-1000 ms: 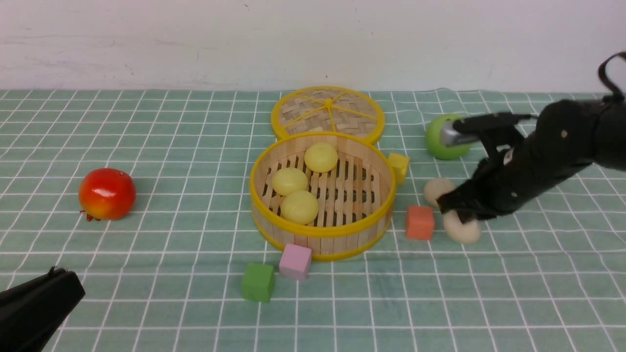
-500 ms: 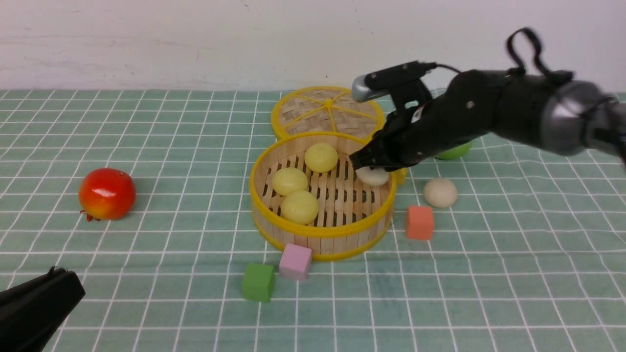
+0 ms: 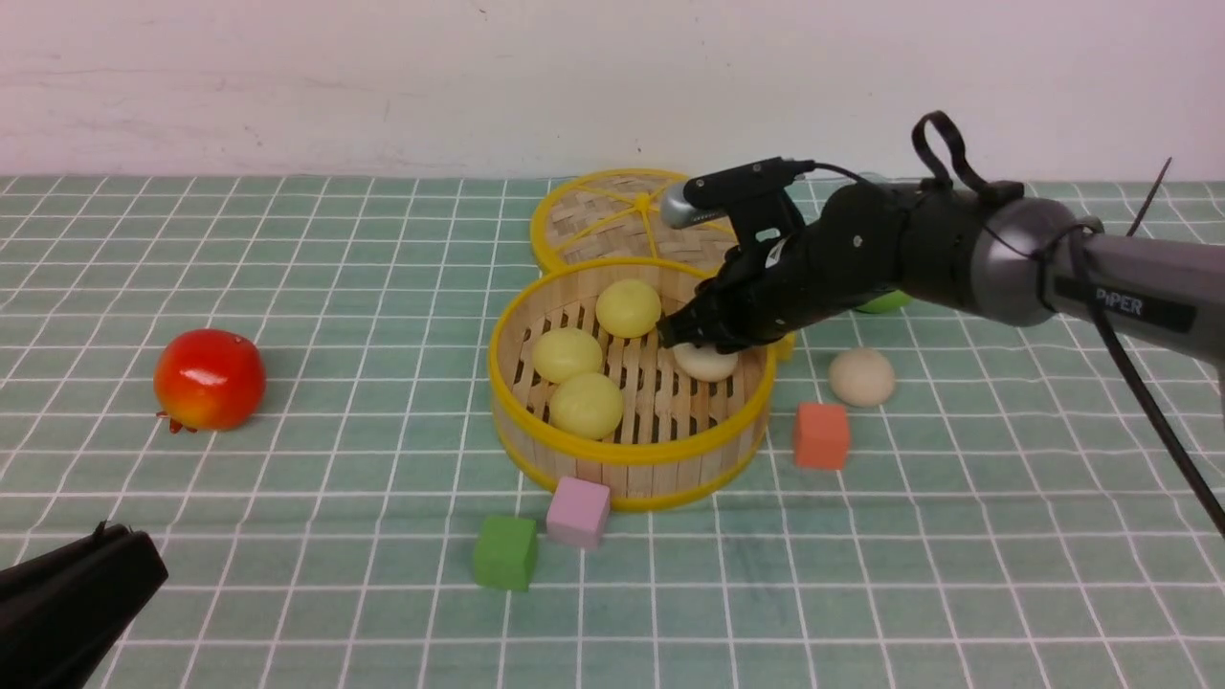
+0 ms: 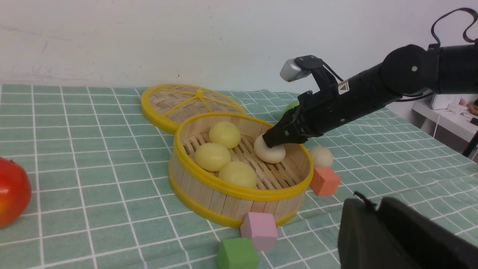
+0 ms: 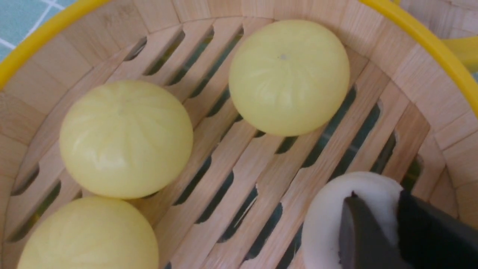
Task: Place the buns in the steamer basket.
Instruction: Use the right arm to put the steamed stuffed bun into the steamer, then use the right arm to grab a steamed stuffed bun
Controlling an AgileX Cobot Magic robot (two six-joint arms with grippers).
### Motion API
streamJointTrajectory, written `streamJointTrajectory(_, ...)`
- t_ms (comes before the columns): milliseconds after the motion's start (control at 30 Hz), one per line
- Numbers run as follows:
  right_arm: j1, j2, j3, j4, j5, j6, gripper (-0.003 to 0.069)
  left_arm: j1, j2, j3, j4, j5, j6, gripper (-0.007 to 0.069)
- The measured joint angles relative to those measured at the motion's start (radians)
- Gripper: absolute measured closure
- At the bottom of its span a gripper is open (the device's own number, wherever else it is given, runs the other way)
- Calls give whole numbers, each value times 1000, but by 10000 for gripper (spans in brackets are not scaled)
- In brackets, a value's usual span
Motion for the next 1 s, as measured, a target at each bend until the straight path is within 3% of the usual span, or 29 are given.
streamJointTrajectory(100,0,-6,0,1,5,0,384,0,0,0,0,0,0,568)
streamJointTrajectory(133,0,-25,0,2,30,0,314,0,0,0,0,0,0,567)
streamJointTrajectory(300,-16,-159,0,-76,124,-1,199,0,0,0,0,0,0,564)
streamJointTrajectory(500,-134,-224,-10,-223,365,140,226,0,0,0,0,0,0,557)
streamJointTrajectory(600,-207,-166,-8,-233,443,191,260,0,0,0,0,0,0,554)
streamJointTrajectory(833,-241,-60,-5,-71,284,119,289,0,0,0,0,0,0,549)
streamJointTrajectory(1000,-241,-18,-5,-28,173,65,291,0,0,0,0,0,0,543)
